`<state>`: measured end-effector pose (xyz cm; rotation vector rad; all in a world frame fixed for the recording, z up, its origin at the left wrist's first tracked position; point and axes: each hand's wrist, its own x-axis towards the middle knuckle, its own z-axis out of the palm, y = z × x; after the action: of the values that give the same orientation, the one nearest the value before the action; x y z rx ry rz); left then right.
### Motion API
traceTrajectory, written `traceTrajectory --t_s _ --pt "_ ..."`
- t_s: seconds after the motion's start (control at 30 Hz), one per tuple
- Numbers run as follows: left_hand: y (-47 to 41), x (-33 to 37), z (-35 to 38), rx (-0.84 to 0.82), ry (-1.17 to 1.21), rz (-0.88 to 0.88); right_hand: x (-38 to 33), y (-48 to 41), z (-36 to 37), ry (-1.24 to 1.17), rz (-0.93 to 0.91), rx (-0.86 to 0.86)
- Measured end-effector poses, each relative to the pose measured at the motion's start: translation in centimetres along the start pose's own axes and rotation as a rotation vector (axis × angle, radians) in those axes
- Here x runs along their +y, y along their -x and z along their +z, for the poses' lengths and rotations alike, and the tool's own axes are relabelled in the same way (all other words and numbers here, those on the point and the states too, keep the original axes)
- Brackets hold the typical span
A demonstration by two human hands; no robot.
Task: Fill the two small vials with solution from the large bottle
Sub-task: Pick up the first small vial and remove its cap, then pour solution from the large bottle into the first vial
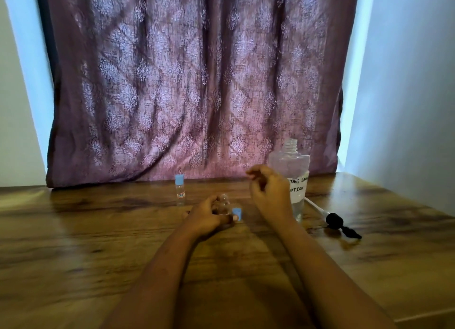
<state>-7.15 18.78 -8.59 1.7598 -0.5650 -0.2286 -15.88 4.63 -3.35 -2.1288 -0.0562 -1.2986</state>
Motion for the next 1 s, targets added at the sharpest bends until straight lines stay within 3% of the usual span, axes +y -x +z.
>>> traceTrajectory --t_s 0.1,0.2,0.3,0.37,0.47,0.6,0.9,1.0 --pt "0.4 0.7 0.3 -0.003 0.082 0.009 -0.2 -0.6 -2.1 0.029 -0.155 0.337" --pt "0.5 0.8 0.2 -0.013 0.122 -0.008 1.6 -0.9 -3.1 0.148 0.132 0.463" --pt "0.1 0.6 0.3 0.014 0.123 0.008 3.4 -0.8 -3.4 0.120 0.452 0.237" --pt "0.2 0.6 0.5 0.037 0.106 0.022 4.2 -0.7 -3.1 0.018 0.484 0.091" --pt "0.1 0.5 0.6 0.068 0.082 0.049 4.8 -0.5 -2.5 -0.032 0.473 0.109" --pt "0.3 0.6 0.7 0.085 0.072 0.066 4.6 -0.3 -1.9 0.036 0.350 0.151" --pt "0.6 0.8 0.7 0.110 0.044 0.087 5.1 0.6 -0.4 0.526 0.065 -0.094" --pt "0.8 0.9 0.7 0.110 0.043 0.091 5.2 0.8 -0.1 0.588 0.029 -0.113"
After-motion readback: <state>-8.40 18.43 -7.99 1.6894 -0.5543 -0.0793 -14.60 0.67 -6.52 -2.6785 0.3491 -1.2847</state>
